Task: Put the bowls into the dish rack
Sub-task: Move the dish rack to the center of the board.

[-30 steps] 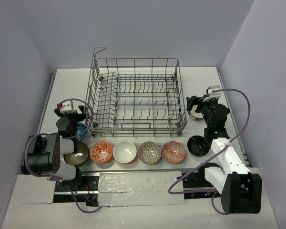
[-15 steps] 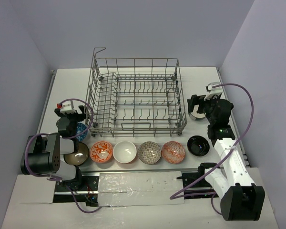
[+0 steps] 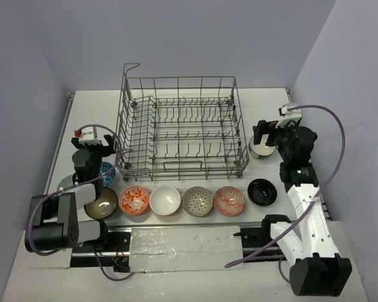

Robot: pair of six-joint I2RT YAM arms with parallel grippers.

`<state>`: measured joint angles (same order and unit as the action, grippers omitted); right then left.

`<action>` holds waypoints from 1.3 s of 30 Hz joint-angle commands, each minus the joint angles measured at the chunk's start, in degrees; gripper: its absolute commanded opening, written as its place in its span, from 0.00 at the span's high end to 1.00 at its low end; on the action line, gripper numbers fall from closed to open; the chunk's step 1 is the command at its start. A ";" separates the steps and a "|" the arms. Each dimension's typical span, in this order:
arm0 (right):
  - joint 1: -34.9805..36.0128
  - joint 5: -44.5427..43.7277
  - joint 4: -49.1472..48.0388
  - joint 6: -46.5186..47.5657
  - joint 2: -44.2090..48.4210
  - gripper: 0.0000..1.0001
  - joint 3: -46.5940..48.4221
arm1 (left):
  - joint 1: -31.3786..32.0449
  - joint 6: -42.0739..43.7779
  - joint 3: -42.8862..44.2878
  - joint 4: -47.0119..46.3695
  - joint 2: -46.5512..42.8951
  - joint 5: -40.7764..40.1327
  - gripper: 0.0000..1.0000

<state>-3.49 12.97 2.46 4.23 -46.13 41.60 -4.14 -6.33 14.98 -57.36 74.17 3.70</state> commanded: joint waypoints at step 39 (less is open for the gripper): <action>-1.61 -6.29 13.62 5.26 -11.44 0.00 11.21 | -5.61 11.95 35.73 73.70 -7.37 -0.47 0.01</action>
<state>-4.47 5.69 13.85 8.84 -56.80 50.54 -8.88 3.51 50.85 14.28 70.26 -5.41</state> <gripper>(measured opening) 0.997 0.991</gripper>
